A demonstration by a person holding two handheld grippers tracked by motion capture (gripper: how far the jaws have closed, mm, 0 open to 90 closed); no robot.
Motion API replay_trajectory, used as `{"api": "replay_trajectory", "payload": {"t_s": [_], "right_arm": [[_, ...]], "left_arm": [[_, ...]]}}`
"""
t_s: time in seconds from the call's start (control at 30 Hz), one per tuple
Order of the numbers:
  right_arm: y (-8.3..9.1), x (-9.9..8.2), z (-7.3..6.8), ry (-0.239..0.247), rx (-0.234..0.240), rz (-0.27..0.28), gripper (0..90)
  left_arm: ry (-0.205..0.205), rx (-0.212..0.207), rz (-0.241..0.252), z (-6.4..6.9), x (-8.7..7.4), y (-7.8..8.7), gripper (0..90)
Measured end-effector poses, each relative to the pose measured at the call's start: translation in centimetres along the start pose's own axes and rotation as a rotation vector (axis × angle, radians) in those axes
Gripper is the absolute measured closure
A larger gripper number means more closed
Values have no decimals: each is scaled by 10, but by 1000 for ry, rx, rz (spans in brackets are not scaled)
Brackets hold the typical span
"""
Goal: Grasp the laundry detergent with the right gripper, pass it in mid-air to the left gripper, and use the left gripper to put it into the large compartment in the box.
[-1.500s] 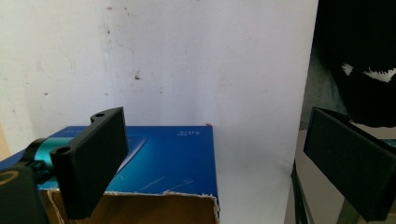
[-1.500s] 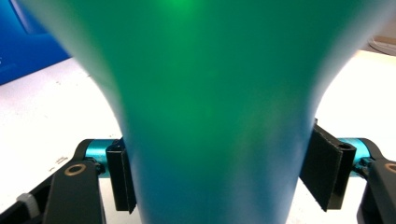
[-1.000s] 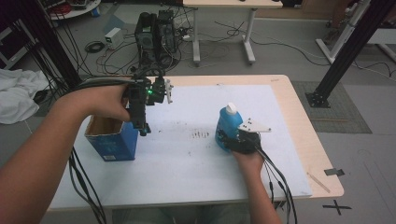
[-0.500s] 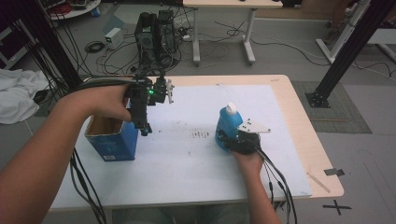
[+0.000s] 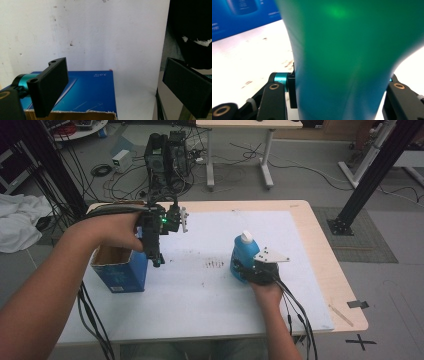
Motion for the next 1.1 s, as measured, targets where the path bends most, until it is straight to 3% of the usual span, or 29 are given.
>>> {"api": "replay_trajectory", "payload": {"t_s": [0.03, 0.13, 0.17, 0.27, 0.3, 0.33, 0.53, 0.63, 0.7, 0.77, 0.8, 0.9, 1.1], "right_arm": [[3, 2, -1, -1, 27, 2, 447], [5, 4, -5, -7, 45, -2, 448], [7, 6, -6, 27, 59, -22, 447], [10, 9, -9, 34, 79, -37, 447], [13, 12, -12, 38, 113, -54, 447], [13, 12, -12, 38, 113, -54, 447], [20, 24, -28, 105, 232, -77, 447], [23, 29, -37, 117, 287, -85, 446], [24, 31, -43, 114, 323, -101, 446], [25, 31, -50, 155, 379, -121, 446], [25, 31, -50, 155, 379, -121, 446], [24, 30, -61, 180, 455, -144, 446], [19, 27, -72, 209, 506, -187, 446]], "left_arm": [[-3, 0, 6, 0, 1, 0, 64], [-7, -4, -1, -1, 3, 0, 64], [-8, -9, 0, -1, 4, 0, 64], [-16, -1, -3, -2, 7, 1, 64], [-19, -1, -5, -2, 9, 1, 64], [-22, -4, -10, -2, 10, 1, 64], [-35, -10, -11, -1, 17, -3, 64], [-36, -13, -6, -1, 21, -5, 64], [-36, -20, -9, 0, 23, -5, 64], [-33, -26, -5, 1, 25, -6, 64], [-42, -21, -10, 0, 26, -6, 64], [-45, -22, -1, 1, 29, -8, 64], [-46, -39, 3, 4, 35, -14, 64]]}}
Point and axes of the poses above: each handheld gripper's, and its own axes: y roughly backward along the jaws, x roughly out of its top, z roughly to its right, the point moved 8 cm from there along -y, roughly forward along the jaws, and after that the axes turned 13 degrees about -y, right-handed, at the moved point
